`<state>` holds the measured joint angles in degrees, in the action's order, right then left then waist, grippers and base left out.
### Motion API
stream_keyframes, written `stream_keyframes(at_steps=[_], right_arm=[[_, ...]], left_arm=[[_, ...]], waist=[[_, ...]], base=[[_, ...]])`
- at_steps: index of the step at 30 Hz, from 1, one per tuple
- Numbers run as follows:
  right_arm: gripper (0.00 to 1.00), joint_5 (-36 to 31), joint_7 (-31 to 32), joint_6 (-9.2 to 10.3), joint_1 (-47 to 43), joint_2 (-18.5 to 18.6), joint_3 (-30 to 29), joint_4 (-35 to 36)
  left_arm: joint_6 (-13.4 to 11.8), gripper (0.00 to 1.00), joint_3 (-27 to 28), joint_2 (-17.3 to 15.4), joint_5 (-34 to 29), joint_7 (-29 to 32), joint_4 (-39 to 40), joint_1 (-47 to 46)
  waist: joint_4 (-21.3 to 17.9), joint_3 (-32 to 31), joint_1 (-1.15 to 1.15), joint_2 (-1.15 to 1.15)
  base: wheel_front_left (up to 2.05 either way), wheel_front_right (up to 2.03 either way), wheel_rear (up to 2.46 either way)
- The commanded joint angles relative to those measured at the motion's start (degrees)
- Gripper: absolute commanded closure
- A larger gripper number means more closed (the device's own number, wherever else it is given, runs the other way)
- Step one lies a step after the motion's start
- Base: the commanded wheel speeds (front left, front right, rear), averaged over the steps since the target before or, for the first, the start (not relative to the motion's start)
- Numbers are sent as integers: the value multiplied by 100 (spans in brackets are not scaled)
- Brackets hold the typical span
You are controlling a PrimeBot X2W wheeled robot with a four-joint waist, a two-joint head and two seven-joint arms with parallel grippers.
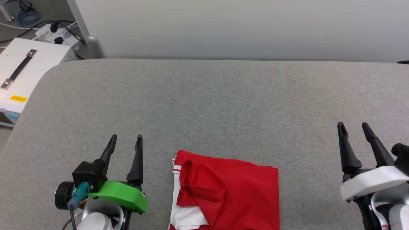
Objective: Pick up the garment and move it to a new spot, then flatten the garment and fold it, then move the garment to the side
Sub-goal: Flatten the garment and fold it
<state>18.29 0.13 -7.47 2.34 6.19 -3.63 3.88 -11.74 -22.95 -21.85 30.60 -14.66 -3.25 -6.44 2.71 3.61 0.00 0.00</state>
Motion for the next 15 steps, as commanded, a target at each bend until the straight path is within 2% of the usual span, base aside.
stream_keyframes(at_steps=[1,15], right_arm=[[0,-142,-122,-2,-138,-3,-31,100],[0,-634,-92,-2,-1129,-136,189,699]], left_arm=[[-47,0,45,-27,-62,-33,-12,110],[-154,0,166,-63,-112,-33,-37,683]], waist=[[-120,-136,0,0],[-317,-530,0,0]], base=[[0,0,0],[0,0,0]])
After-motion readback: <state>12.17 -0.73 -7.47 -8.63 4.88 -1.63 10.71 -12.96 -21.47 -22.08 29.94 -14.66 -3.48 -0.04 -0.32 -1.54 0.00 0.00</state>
